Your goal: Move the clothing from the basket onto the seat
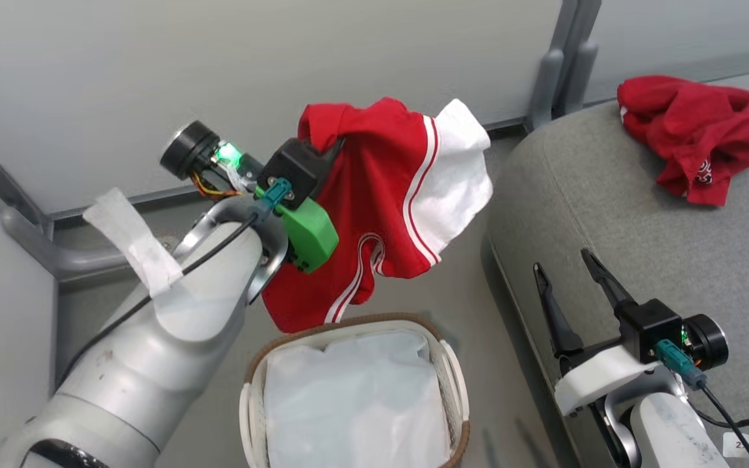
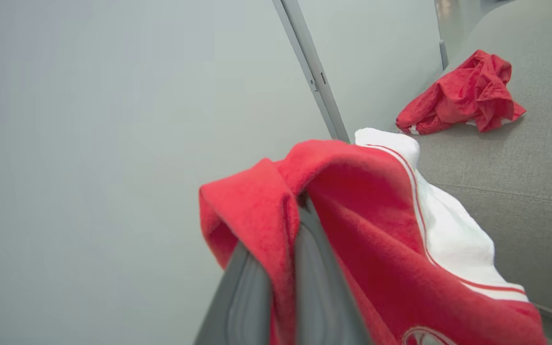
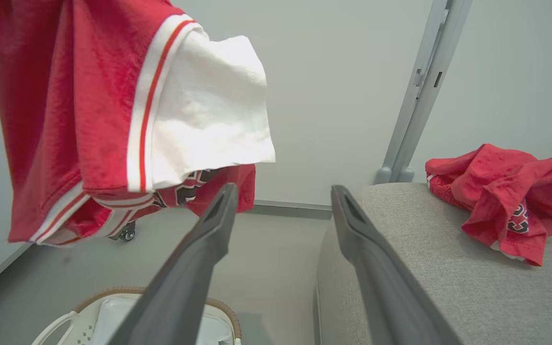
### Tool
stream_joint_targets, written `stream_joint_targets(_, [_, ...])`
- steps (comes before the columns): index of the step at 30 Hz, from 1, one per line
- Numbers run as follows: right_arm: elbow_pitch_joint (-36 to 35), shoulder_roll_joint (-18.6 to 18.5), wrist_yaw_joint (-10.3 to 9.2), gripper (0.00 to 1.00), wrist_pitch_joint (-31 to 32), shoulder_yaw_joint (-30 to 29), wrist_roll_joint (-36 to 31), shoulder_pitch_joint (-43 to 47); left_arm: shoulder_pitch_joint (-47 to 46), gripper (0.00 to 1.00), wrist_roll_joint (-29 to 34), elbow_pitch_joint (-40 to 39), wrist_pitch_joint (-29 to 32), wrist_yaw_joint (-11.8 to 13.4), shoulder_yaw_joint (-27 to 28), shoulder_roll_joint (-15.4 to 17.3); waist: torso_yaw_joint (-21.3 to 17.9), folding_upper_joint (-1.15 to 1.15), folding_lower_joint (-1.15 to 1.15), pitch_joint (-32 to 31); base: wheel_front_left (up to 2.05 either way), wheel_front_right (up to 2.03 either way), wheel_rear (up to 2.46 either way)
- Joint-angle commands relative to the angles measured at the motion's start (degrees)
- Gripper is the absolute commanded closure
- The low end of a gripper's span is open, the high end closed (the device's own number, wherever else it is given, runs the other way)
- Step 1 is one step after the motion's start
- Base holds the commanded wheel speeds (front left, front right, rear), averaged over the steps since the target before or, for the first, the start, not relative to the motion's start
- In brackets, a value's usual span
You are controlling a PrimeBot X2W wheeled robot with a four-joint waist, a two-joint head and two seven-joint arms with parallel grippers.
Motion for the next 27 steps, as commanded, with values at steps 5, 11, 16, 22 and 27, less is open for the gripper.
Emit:
stream_joint_targets(5, [0.1, -0.2, -0.06, 0.0, -0.1, 2.0, 0.7, 1.8, -4.4, 1.0, -1.7, -2.8, 0.9, -0.1, -1.6, 0.2, 2.0, 0.0, 0.0, -5.1, 0.0, 0.0, 0.0])
stream_joint_targets(11, [0.7, -0.2, -0.06, 0.0, -0.1, 6.5, 2.3, 1.4, -6.9, 1.0, -3.2, -4.4, 1.9, -0.1, -3.0, -0.1, 2.5, 0.0, 0.0, -5.6, 0.0, 0.0, 0.0])
stream_joint_targets(16, [2.4, -0.2, -0.06, 0.0, -0.1, 12.5, 4.8, -1.0, -8.4, 1.0, -3.8, -4.8, 2.6, -0.1, -4.2, -0.9, 3.0, 0.0, 0.0, -5.7, 0.0, 0.0, 0.0])
stream_joint_targets(22, [4.7, -0.2, -0.06, 0.0, -0.1, 19.0, 10.5, -4.8, -9.8, 1.0, -4.6, -4.6, 2.8, -0.1, -6.3, -2.5, 4.1, 0.0, 0.0, -5.7, 0.0, 0.0, 0.0])
stream_joint_targets(27, [3.0, -0.2, -0.06, 0.0, -0.1, 20.1, 13.6, -7.6, -10.3, 1.0, -5.3, -4.4, 2.6, -0.1, -7.9, -3.2, 4.7, 0.0, 0.0, -5.9, 0.0, 0.0, 0.0])
